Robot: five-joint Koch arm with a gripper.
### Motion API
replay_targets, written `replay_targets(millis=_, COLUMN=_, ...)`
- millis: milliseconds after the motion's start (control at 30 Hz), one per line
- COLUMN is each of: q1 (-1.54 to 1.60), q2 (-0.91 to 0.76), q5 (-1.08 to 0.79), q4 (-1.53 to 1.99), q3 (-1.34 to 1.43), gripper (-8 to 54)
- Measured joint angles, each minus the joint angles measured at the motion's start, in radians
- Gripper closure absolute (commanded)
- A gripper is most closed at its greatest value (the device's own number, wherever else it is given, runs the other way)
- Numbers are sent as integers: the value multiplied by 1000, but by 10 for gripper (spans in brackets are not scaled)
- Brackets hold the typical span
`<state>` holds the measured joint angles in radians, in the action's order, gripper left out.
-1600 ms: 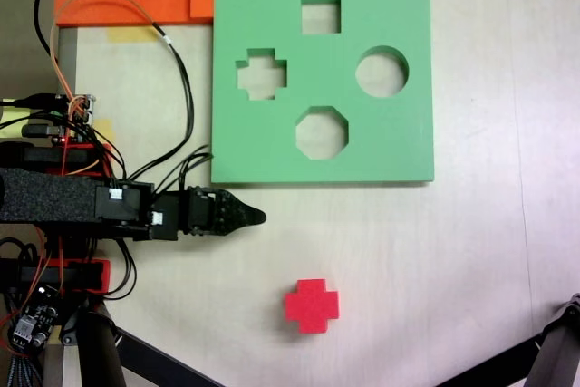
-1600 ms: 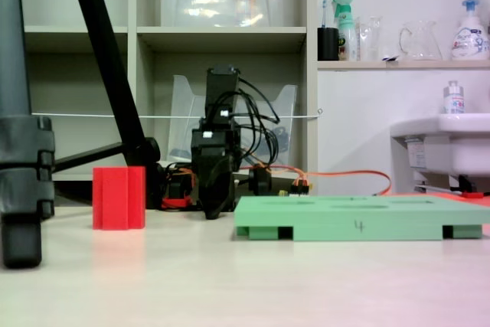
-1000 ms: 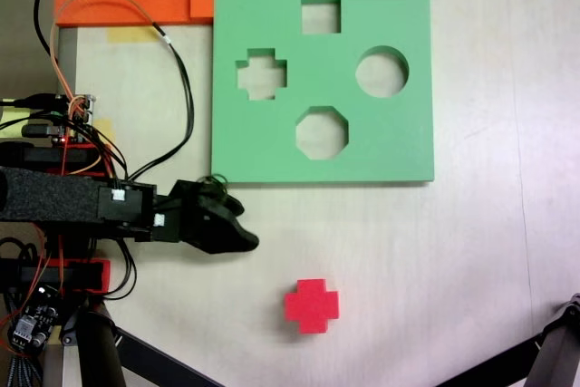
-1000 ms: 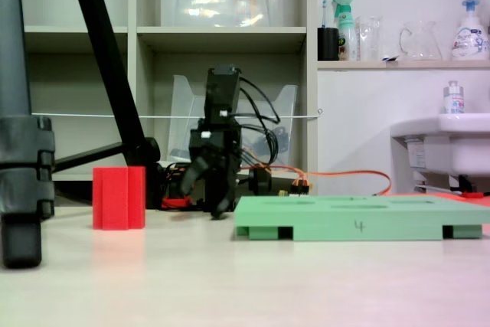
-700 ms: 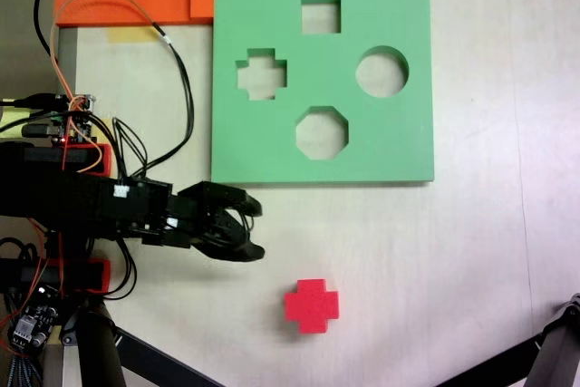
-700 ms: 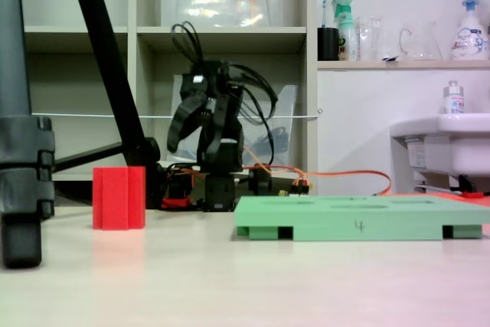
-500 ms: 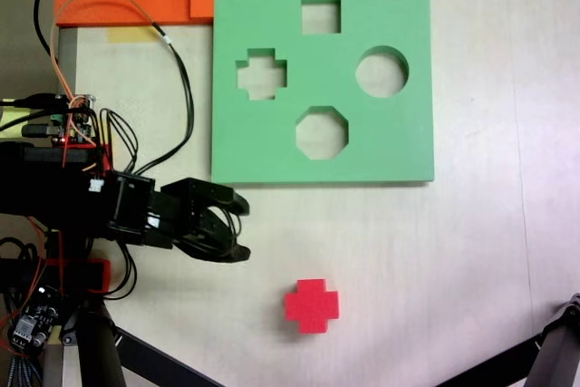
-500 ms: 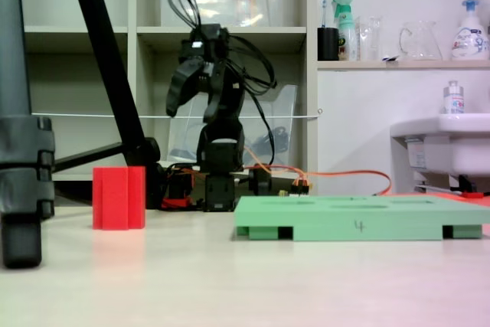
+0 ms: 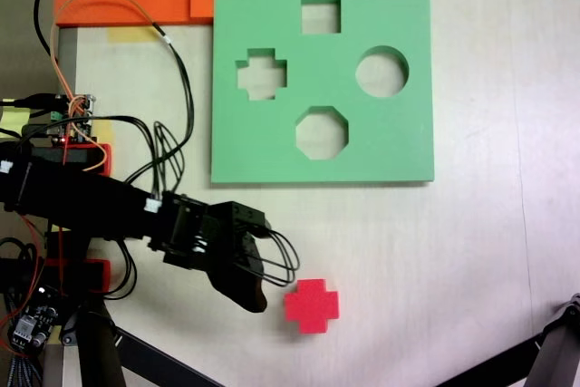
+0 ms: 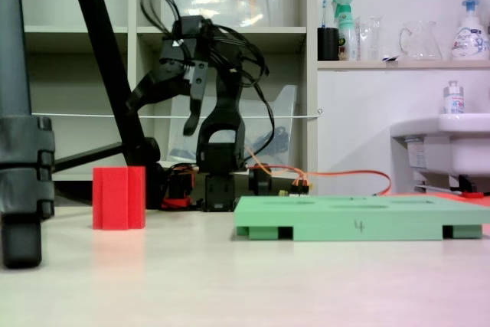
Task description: Put the cross columnar block into the corresponding hole
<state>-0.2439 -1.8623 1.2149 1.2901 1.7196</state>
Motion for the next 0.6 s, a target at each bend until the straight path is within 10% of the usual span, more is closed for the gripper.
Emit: replay_targets(millis=600, q1=-55, q2=407, q5=-14, q4=-41, q3=-150, gripper=-67)
